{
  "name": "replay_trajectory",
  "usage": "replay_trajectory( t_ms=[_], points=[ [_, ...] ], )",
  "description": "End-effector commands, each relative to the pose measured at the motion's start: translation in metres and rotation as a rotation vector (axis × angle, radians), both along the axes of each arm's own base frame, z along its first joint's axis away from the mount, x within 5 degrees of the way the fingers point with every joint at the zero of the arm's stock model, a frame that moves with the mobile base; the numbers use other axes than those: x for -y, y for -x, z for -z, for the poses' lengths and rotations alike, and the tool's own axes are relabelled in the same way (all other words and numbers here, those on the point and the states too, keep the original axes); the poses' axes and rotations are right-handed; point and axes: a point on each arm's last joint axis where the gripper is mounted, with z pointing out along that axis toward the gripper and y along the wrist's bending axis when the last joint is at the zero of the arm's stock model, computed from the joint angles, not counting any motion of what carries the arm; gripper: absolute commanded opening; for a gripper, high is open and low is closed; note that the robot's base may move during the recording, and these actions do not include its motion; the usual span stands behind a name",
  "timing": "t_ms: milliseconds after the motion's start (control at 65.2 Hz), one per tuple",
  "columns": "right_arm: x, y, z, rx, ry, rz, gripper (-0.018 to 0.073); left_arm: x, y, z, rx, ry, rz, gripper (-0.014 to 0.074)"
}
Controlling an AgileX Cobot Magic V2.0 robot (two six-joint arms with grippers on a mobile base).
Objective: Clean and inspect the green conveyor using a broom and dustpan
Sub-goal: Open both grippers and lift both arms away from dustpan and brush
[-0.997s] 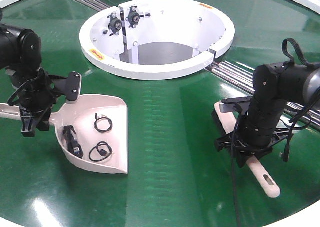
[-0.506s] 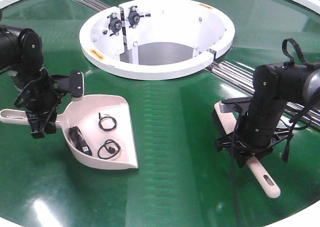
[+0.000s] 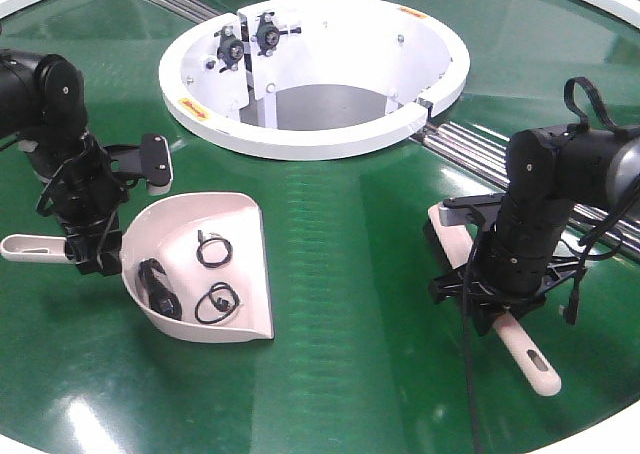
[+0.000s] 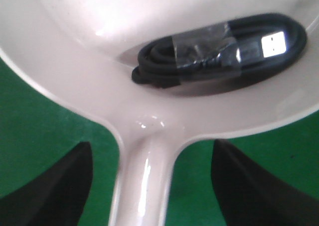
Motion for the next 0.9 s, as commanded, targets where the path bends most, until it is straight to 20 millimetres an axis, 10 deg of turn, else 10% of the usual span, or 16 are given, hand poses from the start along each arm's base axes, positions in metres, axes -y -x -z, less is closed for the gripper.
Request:
replay_trajectory(
  t_ms=[0, 460, 890],
  points=[
    [0.002, 0.001, -0.019, 0.055, -0.015, -0.005, 0.0216, 0.004, 0.009, -0.037, 0.08, 0.059, -0.016, 0.0486],
    [0.005, 0.007, -0.052, 0.181, -0.017, -0.019, 0.0459, 0.002, 0.027, -0.077, 0.182, 0.108, -0.078, 0.0486],
    [0.015, 0.049, -0.162, 0.673, -0.116, -0.027, 0.0458, 0.012, 0.085, -0.165, 0.409, 0.412, -0.123, 0.0486]
  ],
)
